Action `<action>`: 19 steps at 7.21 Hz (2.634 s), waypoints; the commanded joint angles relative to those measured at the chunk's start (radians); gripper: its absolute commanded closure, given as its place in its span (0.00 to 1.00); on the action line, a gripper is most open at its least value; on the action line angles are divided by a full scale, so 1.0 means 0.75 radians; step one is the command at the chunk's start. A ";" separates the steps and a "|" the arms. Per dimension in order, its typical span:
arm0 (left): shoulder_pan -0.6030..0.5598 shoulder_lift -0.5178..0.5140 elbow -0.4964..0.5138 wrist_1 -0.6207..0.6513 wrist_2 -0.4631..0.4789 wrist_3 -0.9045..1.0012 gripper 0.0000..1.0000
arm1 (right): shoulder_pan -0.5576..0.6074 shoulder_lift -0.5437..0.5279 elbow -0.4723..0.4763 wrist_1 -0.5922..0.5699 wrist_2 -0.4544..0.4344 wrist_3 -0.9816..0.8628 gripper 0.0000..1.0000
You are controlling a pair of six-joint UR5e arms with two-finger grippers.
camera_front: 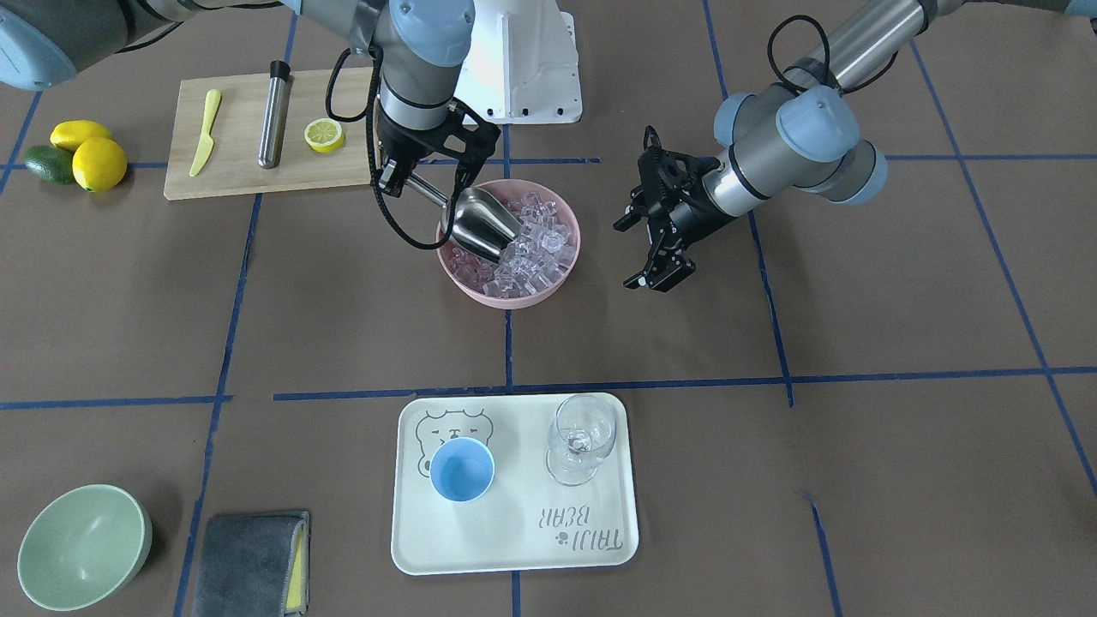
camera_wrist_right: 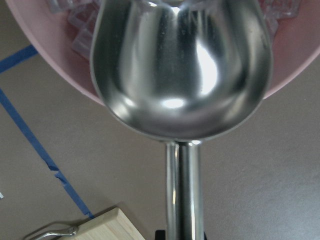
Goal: Put ice in cup with scoop
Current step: 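Dip the scoop into the ice cubes with the right gripper, then lift the scoop full of ice out of the bowl with the right gripper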
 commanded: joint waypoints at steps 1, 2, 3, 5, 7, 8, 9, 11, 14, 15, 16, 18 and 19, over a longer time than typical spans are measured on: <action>-0.001 -0.001 0.000 0.000 0.000 0.000 0.00 | -0.002 -0.028 0.002 0.039 -0.001 0.008 1.00; -0.001 -0.001 0.000 0.000 0.000 0.000 0.00 | 0.000 -0.056 0.002 0.108 -0.001 0.018 1.00; -0.005 -0.001 0.000 0.000 0.000 -0.002 0.00 | 0.000 -0.099 0.000 0.230 0.007 0.075 1.00; -0.006 -0.001 -0.002 0.000 0.000 0.000 0.00 | 0.006 -0.095 0.032 0.274 0.016 0.130 1.00; -0.010 -0.001 -0.004 0.000 0.000 0.000 0.00 | 0.008 -0.146 0.035 0.431 0.018 0.216 1.00; -0.012 -0.001 -0.006 0.000 -0.002 0.000 0.00 | 0.012 -0.169 0.039 0.515 0.034 0.251 1.00; -0.012 -0.001 -0.006 0.000 -0.002 0.000 0.00 | 0.014 -0.224 0.063 0.623 0.048 0.306 1.00; -0.014 -0.001 -0.006 0.000 -0.002 0.000 0.00 | 0.014 -0.296 0.067 0.827 0.055 0.426 1.00; -0.016 0.001 -0.015 0.000 -0.002 0.000 0.00 | 0.016 -0.361 0.075 1.100 0.065 0.572 1.00; -0.018 -0.001 -0.015 0.000 -0.002 0.000 0.00 | 0.016 -0.382 0.077 1.167 0.057 0.629 1.00; -0.022 -0.001 -0.017 0.000 -0.002 0.000 0.00 | 0.016 -0.404 0.080 1.216 0.034 0.664 1.00; -0.024 0.001 -0.021 0.002 -0.002 0.000 0.00 | 0.016 -0.419 0.086 1.246 -0.011 0.681 1.00; -0.024 0.001 -0.023 0.002 -0.002 0.000 0.00 | 0.012 -0.425 0.086 1.260 -0.045 0.703 1.00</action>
